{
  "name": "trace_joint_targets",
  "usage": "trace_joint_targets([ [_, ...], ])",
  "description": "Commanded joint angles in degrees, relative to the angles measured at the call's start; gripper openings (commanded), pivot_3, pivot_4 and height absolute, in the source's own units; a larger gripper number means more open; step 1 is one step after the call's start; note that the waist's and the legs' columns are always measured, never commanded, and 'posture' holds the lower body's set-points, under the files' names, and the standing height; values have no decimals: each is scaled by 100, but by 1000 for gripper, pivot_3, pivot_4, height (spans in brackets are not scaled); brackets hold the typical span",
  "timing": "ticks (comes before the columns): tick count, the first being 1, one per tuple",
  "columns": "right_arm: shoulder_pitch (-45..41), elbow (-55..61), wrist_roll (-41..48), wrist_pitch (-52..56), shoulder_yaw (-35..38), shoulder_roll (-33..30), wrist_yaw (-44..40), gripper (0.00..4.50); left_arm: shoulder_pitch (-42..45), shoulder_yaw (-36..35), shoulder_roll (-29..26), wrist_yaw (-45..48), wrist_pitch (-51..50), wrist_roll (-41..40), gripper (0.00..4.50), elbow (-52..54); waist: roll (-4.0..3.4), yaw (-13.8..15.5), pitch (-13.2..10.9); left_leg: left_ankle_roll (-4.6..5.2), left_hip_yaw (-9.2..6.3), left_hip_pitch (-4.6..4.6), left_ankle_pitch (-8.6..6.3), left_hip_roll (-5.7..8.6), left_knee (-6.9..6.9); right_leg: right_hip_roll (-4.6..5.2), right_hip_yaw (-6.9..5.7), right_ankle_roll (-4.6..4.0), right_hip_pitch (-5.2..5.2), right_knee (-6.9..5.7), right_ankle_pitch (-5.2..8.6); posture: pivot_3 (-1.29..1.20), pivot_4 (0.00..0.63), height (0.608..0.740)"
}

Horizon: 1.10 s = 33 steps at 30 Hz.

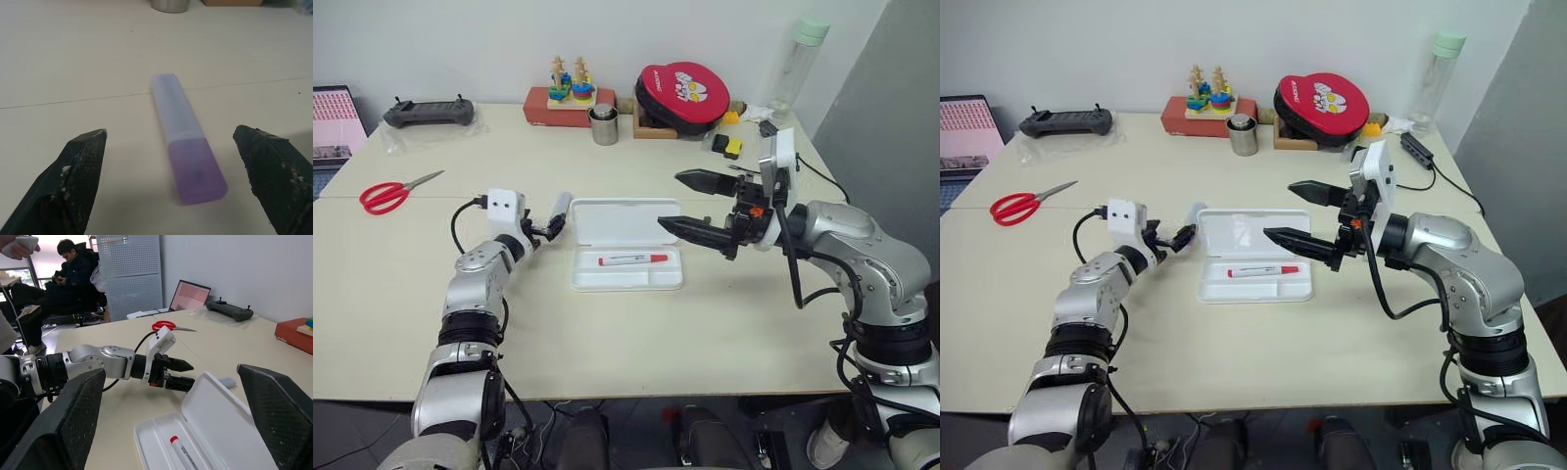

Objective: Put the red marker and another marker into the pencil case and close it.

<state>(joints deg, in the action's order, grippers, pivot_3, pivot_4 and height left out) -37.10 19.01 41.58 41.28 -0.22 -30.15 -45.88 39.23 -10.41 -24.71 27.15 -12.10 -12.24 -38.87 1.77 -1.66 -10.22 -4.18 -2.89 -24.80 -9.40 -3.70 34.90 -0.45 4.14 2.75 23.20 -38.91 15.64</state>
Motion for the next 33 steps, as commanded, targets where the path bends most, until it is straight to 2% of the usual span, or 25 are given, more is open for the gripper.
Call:
trace_joint_targets([
  [1, -15, 238, 39, -57, 118, -4, 77, 4500, 289, 199, 13, 21, -38, 222, 4417, -273, 0, -3, 0, 0, 0, 0, 0, 0, 0, 0, 0, 0, 0, 0, 0, 0, 150, 740],
  [4, 15, 294, 60, -45, 130, -9, 130, 4500, 463, 232, 46, -99, -138, 281, 4417, -615, 0, -10, 0, 0, 0, 0, 0, 0, -2, 0, 0, 0, 0, 1, 1, 0, 150, 740],
  [5, 21, 307, 65, -41, 132, -9, 144, 4500, 509, 239, 48, -123, -143, 301, 4055, -693, 0, -11, 0, 0, 0, 0, 0, 0, -2, 0, 0, 0, 0, 2, 1, 0, 150, 740],
  [6, 29, 317, 67, -43, 144, -7, 164, 4500, 573, 228, 59, -153, -116, 309, 3934, -791, 0, -11, 0, 0, 0, 0, 0, 0, -2, -1, 0, 0, 0, 2, 0, 0, 150, 740],
  [7, 35, 324, 68, -44, 153, -6, 179, 4500, 623, 215, 69, -169, -95, 308, 3542, -869, 0, -12, 0, 0, 0, 0, 0, 0, -2, -1, 0, 0, 0, 2, 0, 0, 150, 740],
  [9, 43, 318, 65, -54, 165, -5, 193, 4500, 675, 208, 78, -182, -54, 309, 3372, -943, 0, -6, 0, 0, 0, 0, 0, 0, -1, 0, -1, 0, 0, 0, 0, 0, 150, 740],
  [10, 44, 312, 64, -59, 167, -3, 199, 4500, 686, 206, 76, -185, -36, 311, 3067, -963, 0, -5, 0, 0, -1, 0, 0, 0, -1, 0, -1, 0, 0, 0, 0, 0, 150, 740],
  [19, 30, 177, 23, -140, 186, 17, 245, 4500, 732, 69, 42, -381, 154, 256, 1242, -1078, 0, -8, 0, 0, 0, 0, 0, 0, -3, 0, 0, 0, 0, 1, 0, 0, 150, 740],
  [24, 1, 116, 8, -190, 181, 33, 249, 4500, 716, -69, 41, -463, 284, 180, 1200, -950, 0, -8, 0, 0, 0, 0, 0, 0, -2, 0, -1, 0, 0, 1, 0, 0, 150, 740],
  [28, 0, 76, 31, -206, 258, 6, 250, 4500, 813, -592, 35, -324, 766, -373, 1200, -328, 0, -7, 0, 0, 0, 0, 0, 0, -3, 0, 0, 0, 0, 2, 0, 0, 150, 740],
  [29, 11, 86, 64, -194, 302, -17, 243, 4500, 795, -641, 25, -38, 721, -564, 1200, -33, 3, -6, -3, 0, 0, 0, 0, 0, -3, 0, -1, 0, 0, 2, 0, 0, 150, 740],
  [33, 71, 98, 271, -98, 563, -178, 118, 4500, 269, -60, -302, 2082, -13, -1411, 1200, 2056, 8, -5, -5, -2, 1, -6, 0, 0, -6, 1, 0, -7, 2, 6, -4, 0, 150, 740],
])
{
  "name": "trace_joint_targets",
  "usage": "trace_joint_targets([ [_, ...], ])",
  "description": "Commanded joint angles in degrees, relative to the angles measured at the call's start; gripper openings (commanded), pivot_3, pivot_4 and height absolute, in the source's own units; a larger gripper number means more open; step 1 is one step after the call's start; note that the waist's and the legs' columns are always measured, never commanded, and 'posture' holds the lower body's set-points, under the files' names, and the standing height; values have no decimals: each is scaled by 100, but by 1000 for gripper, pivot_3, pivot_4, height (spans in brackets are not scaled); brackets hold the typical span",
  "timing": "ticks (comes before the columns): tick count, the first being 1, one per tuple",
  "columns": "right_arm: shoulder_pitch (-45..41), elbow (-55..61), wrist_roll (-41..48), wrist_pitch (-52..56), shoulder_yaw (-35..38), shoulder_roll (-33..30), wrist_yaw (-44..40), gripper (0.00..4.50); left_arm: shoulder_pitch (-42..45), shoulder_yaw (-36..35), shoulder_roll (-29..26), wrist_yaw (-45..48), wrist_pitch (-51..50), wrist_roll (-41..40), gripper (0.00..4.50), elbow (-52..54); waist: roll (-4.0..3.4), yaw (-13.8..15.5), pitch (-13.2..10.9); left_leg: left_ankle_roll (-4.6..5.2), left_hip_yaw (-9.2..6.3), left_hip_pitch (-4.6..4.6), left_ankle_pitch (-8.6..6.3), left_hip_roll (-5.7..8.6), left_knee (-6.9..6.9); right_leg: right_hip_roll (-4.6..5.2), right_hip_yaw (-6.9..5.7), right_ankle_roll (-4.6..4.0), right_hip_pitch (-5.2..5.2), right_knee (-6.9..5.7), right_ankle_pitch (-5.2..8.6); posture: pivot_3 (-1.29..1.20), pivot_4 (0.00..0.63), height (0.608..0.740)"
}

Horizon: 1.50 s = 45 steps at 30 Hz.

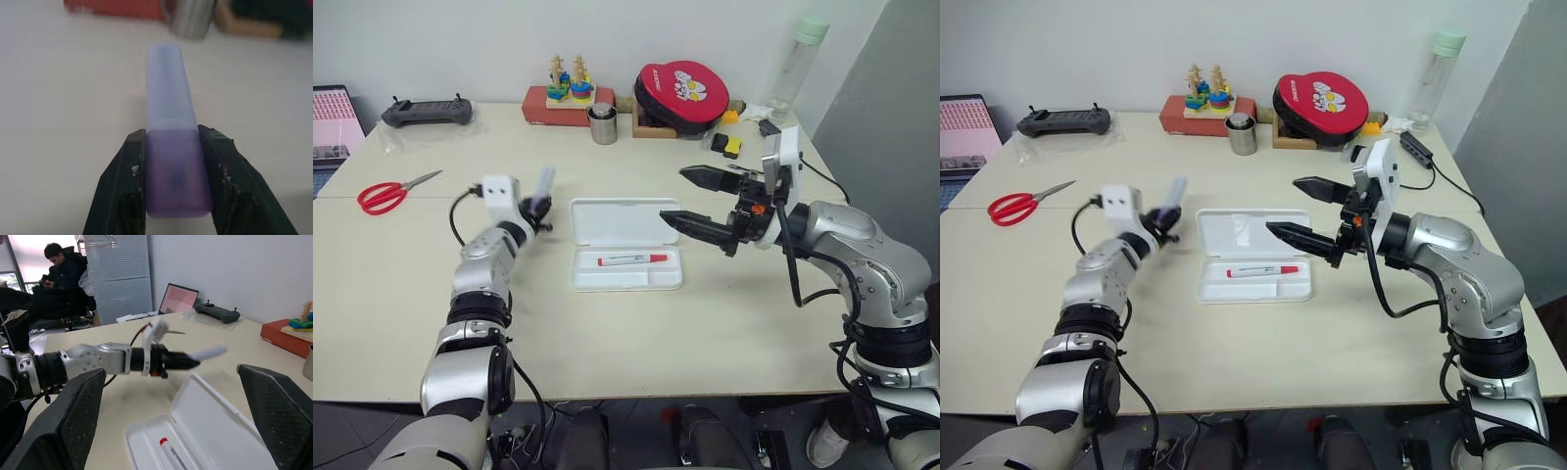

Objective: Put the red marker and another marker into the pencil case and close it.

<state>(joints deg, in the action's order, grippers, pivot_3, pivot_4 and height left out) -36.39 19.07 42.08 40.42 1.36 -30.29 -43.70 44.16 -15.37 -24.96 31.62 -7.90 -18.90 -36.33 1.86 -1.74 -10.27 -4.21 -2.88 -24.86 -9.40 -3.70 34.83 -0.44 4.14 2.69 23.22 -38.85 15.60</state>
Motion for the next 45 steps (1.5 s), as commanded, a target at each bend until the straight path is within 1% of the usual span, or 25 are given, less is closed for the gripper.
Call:
trace_joint_targets([
  [1, 13, 75, 235, -8, 435, -210, -137, 4500, -352, 589, -408, 2007, -668, -913, 1200, 2228, 0, 6, 0, -1, 1, 0, 0, 4, -1, 4, 0, -9, -1, 0, -5, 0, 150, 740],
  [3, 32, 34, 232, -9, 471, -293, -203, 4500, -623, 949, -772, 2760, -1285, -1243, 1200, 3013, -1, 1, 1, -2, 3, 2, -1, 6, -3, 8, 0, -18, -2, 0, -9, 0, 150, 740],
  [4, 35, 12, 222, -8, 477, -322, -232, 4500, -775, 1193, -1024, 3216, -1488, -1309, 1200, 3339, -1, -12, 1, -2, 3, 4, -1, 4, -4, 6, -1, -14, -2, 0, -6, 0, 150, 740],
  [5, 36, -10, 209, -7, 468, -359, -263, 4500, -871, 1466, -1270, 3576, -1552, -1196, 1200, 3518, -3, -25, 1, -1, 3, 6, -1, 4, -5, 5, 0, -5, -2, -2, 0, 0, 150, 740],
  [6, 36, -26, 197, -8, 454, -391, -287, 4500, -921, 1685, -1453, 3819, -1503, -1020, 1200, 3581, -4, -46, 0, -1, 3, 9, -1, 3, -5, 5, 1, -2, -2, -4, 6, 0, 150, 740],
  [8, 40, -53, 160, -24, 428, -443, -328, 4500, -963, 2178, -1822, 4238, -1082, -413, 1200, 3449, -11, -64, -2, -1, 4, 13, -1, 2, -5, 4, 2, -4, -2, -6, 10, 0, 150, 740],
  [9, 46, -59, 149, -31, 423, -454, -340, 4500, -952, 2426, -1981, 4448, -702, -45, 1200, 3231, -12, -75, -2, 0, 2, 13, -1, -3, -3, -1, 0, -6, 0, -7, 12, 0, 150, 740],
  [11, 57, -52, 148, -35, 418, -464, -339, 4500, -872, 2719, -2141, 4723, -259, 357, 1200, 2842, -15, -81, -4, 1, 2, 17, 0, -3, -3, -2, 3, -37, 0, -12, 29, 0, 150, 740],
  [14, 98, 10, 169, -12, 423, -473, -303, 4500, -692, 3021, -2239, 4984, 312, 865, 1200, 2222, -15, -83, -4, 2, 3, 19, 1, -4, -2, -2, 4, -43, 0, -12, 32, 0, 150, 740],
  [18, 218, 119, 152, 11, 411, -485, -228, 4500, -430, 3074, -2092, 5021, 616, 1112, 1200, 1707, -15, -46, -4, 3, 4, 9, 1, -3, -2, -1, 2, -45, 3, -6, 34, 0, 150, 740],
  [20, 255, 173, 168, 21, 406, -479, -184, 4500, -351, 3101, -2021, 4991, 784, 1245, 1200, 1516, -15, -10, -4, 4, 4, 6, -1, -2, -3, -1, -1, -27, 5, -7, 24, 0, 150, 740],
  [26, 320, 289, 227, 61, 423, -464, -85, 4500, -354, 3052, -1758, 4995, 838, 1306, 1200, 1447, -15, -10, -4, 6, 3, 5, -2, -3, -10, -1, -2, -25, 8, -8, 25, 0, 150, 740],
  [29, 330, 293, 222, 73, 410, -461, -67, 4500, -366, 3058, -1721, 5015, 835, 1369, 1200, 1419, -15, -11, -4, 7, 2, 6, -2, -4, -9, -2, -2, -24, 8, -10, 24, 0, 150, 740],
  [31, 328, 272, 194, 77, 392, -461, -57, 4500, -367, 3070, -1722, 4989, 856, 1445, 1913, 1357, -15, -11, -4, 7, 2, 6, -2, -4, -8, -2, -2, -22, 8, -10, 23, 0, 150, 740],
  [32, 325, 261, 180, 78, 385, -461, -54, 4500, -364, 3069, -1719, 4973, 868, 1474, 2033, 1330, -15, -11, -4, 7, 2, 6, -2, -4, -7, -2, -2, -21, 8, -10, 22, 0, 150, 740],
  [34, 309, 204, 111, 67, 346, -457, -43, 4500, -367, 3053, -1708, 4977, 861, 1482, 2436, 1318, -15, -11, -4, 7, 2, 6, -2, -3, -7, -2, -1, -20, 7, -10, 22, 0, 150, 740],
  [38, 300, 71, -36, 50, 287, -432, 21, 4500, -376, 2949, -1644, 4843, 922, 1476, 3327, 1314, -15, -11, -4, 7, 2, 6, -2, -3, -7, -2, -1, -21, 7, -10, 22, 0, 150, 740],
  [40, 205, -334, -455, 12, 178, -402, 340, 4500, -342, 2803, -1528, 4797, 752, 1242, 3606, 1424, -14, -11, -4, 7, 2, 6, -2, -3, -7, -2, -1, -21, 7, -10, 22, 0, 150, 740],
  [43, 48, -1059, -1149, -12, -68, -311, 867, 4500, -261, 2471, -1188, 4530, 446, 792, 4285, 1694, -14, -8, -4, 7, 3, 6, -2, -3, 0, -2, 0, -15, 6, -11, 19, 0, 150, 740],
  [44, -4, -1353, -1373, 29, -152, -215, 1110, 4500, -240, 2320, -1003, 4358, 262, 578, 4426, 1854, -14, -6, -4, 6, 3, 5, -2, -2, 2, -1, 0, -13, 6, -11, 17, 0, 150, 740],
  [45, -43, -1588, -1570, 45, -222, -125, 1307, 4500, -233, 2197, -852, 4205, 79, 407, 4471, 1999, -13, -4, -3, 7, 3, 6, -2, -2, 3, -1, 1, -12, 5, -11, 17, 0, 150, 740],
])
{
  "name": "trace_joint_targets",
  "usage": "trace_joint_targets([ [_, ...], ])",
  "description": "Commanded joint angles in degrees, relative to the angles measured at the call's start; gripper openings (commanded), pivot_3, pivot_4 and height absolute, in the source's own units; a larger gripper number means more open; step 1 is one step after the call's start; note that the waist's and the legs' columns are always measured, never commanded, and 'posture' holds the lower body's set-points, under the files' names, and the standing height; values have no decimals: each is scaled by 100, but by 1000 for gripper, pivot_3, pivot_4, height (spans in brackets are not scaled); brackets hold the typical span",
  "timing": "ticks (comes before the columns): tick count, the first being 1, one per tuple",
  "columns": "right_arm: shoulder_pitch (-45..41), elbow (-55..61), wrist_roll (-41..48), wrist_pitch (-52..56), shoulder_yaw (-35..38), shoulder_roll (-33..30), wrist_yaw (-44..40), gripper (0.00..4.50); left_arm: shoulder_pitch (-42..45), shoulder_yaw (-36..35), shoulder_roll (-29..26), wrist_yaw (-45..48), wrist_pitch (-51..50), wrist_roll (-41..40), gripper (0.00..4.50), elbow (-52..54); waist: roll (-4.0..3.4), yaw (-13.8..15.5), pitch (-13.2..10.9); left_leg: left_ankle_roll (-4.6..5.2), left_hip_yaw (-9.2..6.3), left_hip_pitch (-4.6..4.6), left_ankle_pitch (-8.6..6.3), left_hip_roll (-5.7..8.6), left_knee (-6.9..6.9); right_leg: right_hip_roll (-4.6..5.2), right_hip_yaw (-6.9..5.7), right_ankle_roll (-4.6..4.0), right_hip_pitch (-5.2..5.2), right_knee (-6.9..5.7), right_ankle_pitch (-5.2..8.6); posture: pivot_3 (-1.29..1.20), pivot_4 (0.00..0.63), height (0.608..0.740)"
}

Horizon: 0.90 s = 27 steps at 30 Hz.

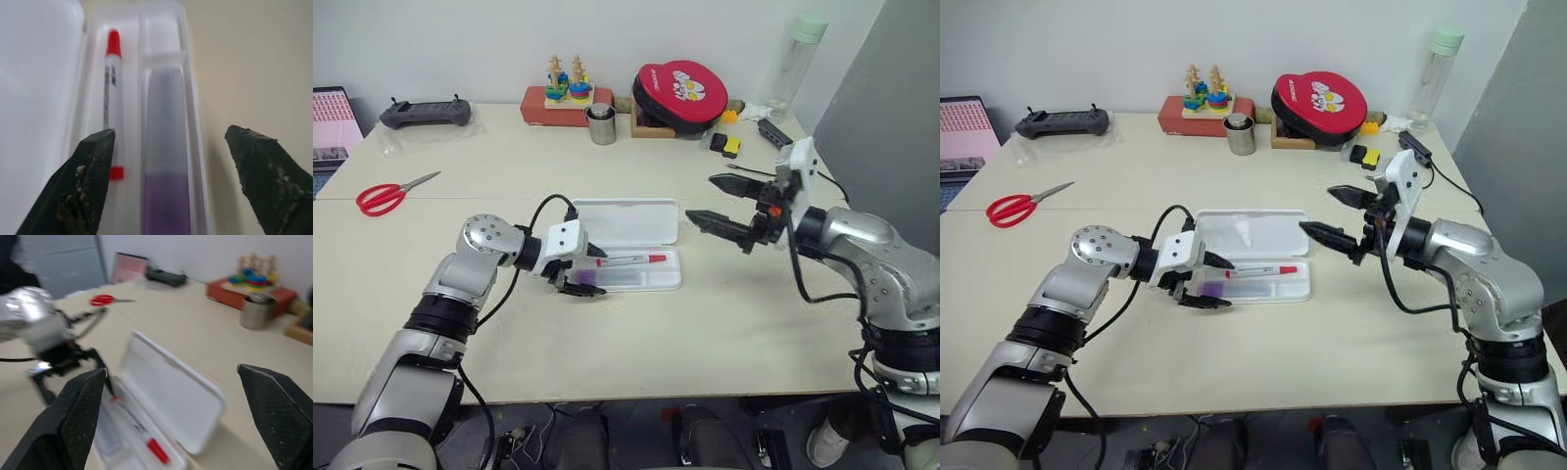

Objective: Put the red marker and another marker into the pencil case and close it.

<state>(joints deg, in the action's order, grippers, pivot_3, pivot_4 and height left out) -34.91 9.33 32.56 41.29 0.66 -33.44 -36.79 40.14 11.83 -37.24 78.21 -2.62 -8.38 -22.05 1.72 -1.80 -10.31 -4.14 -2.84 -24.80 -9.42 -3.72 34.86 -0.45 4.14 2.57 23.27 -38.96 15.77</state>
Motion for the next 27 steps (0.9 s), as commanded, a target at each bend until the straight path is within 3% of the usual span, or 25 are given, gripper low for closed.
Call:
trace_joint_targets([
  [1, -237, -862, -817, -21, -204, 327, 862, 4500, 166, -660, 544, -658, -661, -818, 4471, 733, 1, 7, 1, 0, -1, 0, 0, 0, 2, 0, -1, 2, -1, -1, -1, 0, 150, 740],
  [4, -381, -1470, -1163, 66, -161, 885, 1586, 4500, 142, -1049, 1069, -1527, -1252, -1158, 4471, 1118, 2, -5, 1, 0, 0, 0, 0, 0, 2, 0, 1, 4, -2, -2, -3, 0, 150, 740],
  [9, -553, -2210, -1701, -144, -164, 1652, 2400, 4500, -64, -1123, 1725, -2737, -1669, -1115, 4471, 1732, 1, -40, 1, 0, 0, 0, 0, 1, -4, -1, 3, -4, -1, -2, -7, 0, 150, 740],
  [18, -950, -3550, -2215, -705, -94, 2236, 2894, 4500, 254, -734, 2576, -4348, -1854, -422, 4471, 1491, 1, -1, 1, 0, -1, 0, 1, 5, 1, -1, 4, 11, -5, 0, -13, 0, 150, 740],
  [22, -1005, -3871, -2440, -928, -82, 2230, 3020, 3754, 649, -714, 2850, -4895, -1930, -187, 4500, 1082, 1, -2, 1, -1, 0, 1, 1, 7, 2, 0, 6, 17, -6, 2, -15, 0, 150, 740],
  [27, -983, -3939, -2521, -1141, 9, 2299, 3120, 2680, 695, -661, 2869, -4878, -1963, -159, 4500, 953, 0, -15, 2, -1, -1, 1, 1, 6, -2, -1, 7, 14, -6, 3, -16, 0, 150, 740],
])
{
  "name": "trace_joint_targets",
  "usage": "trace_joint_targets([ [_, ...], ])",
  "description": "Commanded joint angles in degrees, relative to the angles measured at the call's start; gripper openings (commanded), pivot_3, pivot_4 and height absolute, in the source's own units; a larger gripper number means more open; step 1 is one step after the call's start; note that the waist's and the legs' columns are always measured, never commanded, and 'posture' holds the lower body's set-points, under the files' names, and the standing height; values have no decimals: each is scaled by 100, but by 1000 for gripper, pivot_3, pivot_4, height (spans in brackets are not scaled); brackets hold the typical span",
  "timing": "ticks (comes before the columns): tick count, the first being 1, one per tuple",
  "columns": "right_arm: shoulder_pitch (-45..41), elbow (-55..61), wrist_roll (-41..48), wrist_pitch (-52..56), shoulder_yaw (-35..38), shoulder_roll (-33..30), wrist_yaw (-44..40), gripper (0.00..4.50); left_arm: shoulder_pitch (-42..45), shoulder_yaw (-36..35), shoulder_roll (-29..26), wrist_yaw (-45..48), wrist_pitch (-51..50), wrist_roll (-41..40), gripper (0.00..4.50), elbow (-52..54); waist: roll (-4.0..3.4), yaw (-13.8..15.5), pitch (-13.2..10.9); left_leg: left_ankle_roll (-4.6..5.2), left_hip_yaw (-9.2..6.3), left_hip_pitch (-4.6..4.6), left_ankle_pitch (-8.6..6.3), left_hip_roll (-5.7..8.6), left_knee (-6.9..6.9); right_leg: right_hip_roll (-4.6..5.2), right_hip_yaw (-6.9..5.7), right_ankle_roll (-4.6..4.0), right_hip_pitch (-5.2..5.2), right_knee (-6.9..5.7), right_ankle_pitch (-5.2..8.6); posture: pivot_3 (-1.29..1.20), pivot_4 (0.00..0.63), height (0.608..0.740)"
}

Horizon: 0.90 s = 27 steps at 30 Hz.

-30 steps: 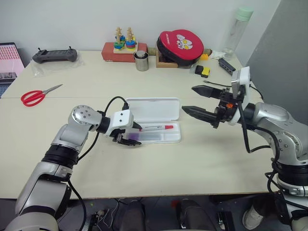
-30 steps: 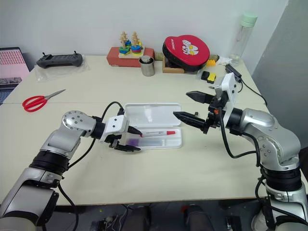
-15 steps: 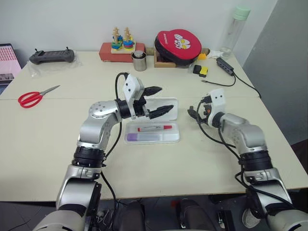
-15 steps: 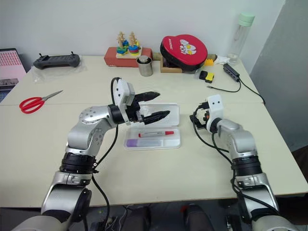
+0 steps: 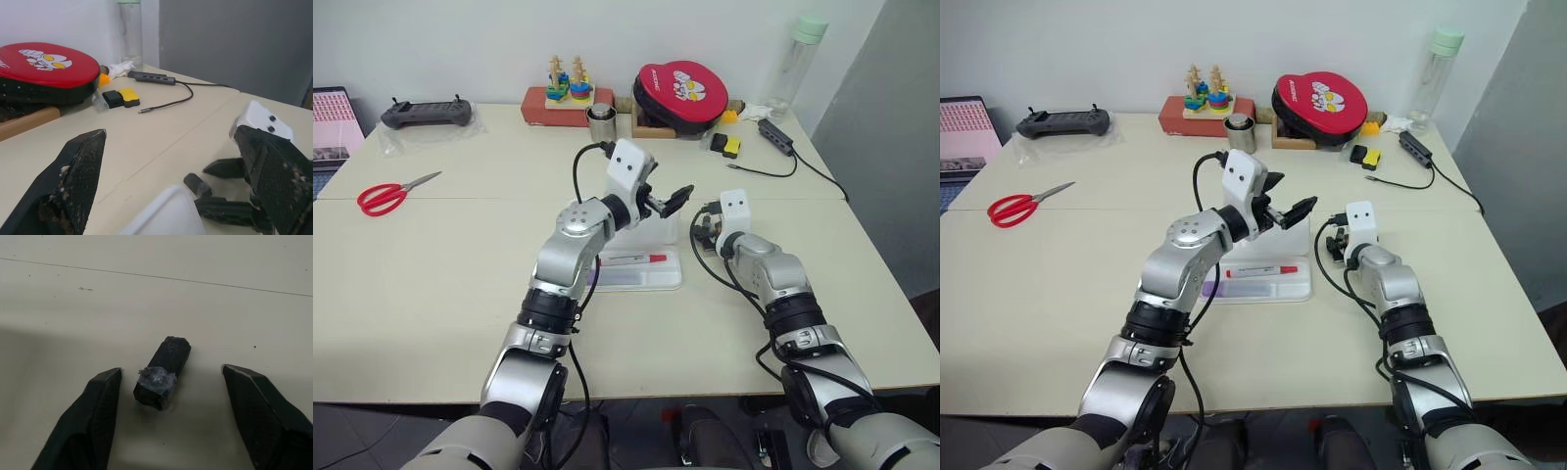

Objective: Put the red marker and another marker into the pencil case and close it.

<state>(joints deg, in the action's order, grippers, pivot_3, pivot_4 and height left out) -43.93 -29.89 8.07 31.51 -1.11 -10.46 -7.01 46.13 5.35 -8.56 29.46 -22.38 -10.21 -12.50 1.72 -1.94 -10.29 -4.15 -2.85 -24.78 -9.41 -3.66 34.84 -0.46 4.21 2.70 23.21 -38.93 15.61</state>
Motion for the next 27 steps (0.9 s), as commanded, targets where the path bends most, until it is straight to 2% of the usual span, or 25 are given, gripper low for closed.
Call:
trace_joint_targets([
  [1, -77, -22, -82, -192, 203, 11, 154, 2425, 85, -17, 8, 34, 35, -6, 4500, -10, 0, -2, 0, 0, 0, 0, 0, 0, 0, 0, 0, -1, 0, 0, 0, 0, 150, 740],
  [4, -70, -27, -108, -247, 209, 25, 155, 1738, 81, -19, 37, 91, 68, -53, 4500, -55, 0, -5, 0, 0, 0, 0, 0, 0, 1, 0, 0, 0, 0, 0, 0, 0, 150, 740],
  [5, -67, -19, -113, -256, 215, 32, 153, 1349, 83, -10, 50, 126, 84, -67, 4500, -64, 0, -5, 0, 0, 0, 0, 0, 0, 1, 0, 0, 0, 0, 0, 0, 0, 150, 740],
  [10, -80, 60, -95, -386, 290, 47, 118, 346, 114, -70, 181, 316, 7, -298, 4500, -5, 0, -2, 0, 0, 0, -1, 0, 1, 1, 0, 0, 0, 0, 1, 0, 0, 150, 740],
  [14, -85, 316, -5, -628, 366, -97, -193, 305, 8, 20, 83, 526, -77, -349, 4500, 169, -1, -10, 0, 0, 0, 0, 0, 0, 0, 1, 0, 0, 0, 2, 0, 0, 150, 740],
  [18, -24, 1095, 466, -542, 389, -647, -1489, 305, -331, -143, -320, 881, -276, -580, 4500, 758, -4, -23, -2, 0, 1, -1, 0, 0, -1, 0, 1, 1, 1, 2, 0, 0, 150, 740],
  [22, 191, 2147, 1065, -260, 237, -1330, -2970, 305, -871, -548, -1130, 1683, -491, -1186, 4500, 1488, -6, -66, -3, 0, 0, 2, 0, -1, -6, 0, -1, 0, 0, 2, 1, 0, 150, 740],
  [25, 593, 3272, 1481, 183, -376, -1898, -4183, 305, -1357, -877, -1957, 2617, -445, -1640, 4500, 1773, -6, -116, -3, -1, -1, 4, -1, -3, -14, 0, -2, -4, 0, 3, 4, 0, 150, 740],
  [27, 720, 3671, 1547, 384, -703, -2091, -4543, 305, -1625, -963, -2394, 3098, -472, -1849, 4500, 1898, -6, -144, -3, -1, -2, 6, -1, -5, -18, 0, -5, -8, 1, 3, 10, 0, 150, 740],
])
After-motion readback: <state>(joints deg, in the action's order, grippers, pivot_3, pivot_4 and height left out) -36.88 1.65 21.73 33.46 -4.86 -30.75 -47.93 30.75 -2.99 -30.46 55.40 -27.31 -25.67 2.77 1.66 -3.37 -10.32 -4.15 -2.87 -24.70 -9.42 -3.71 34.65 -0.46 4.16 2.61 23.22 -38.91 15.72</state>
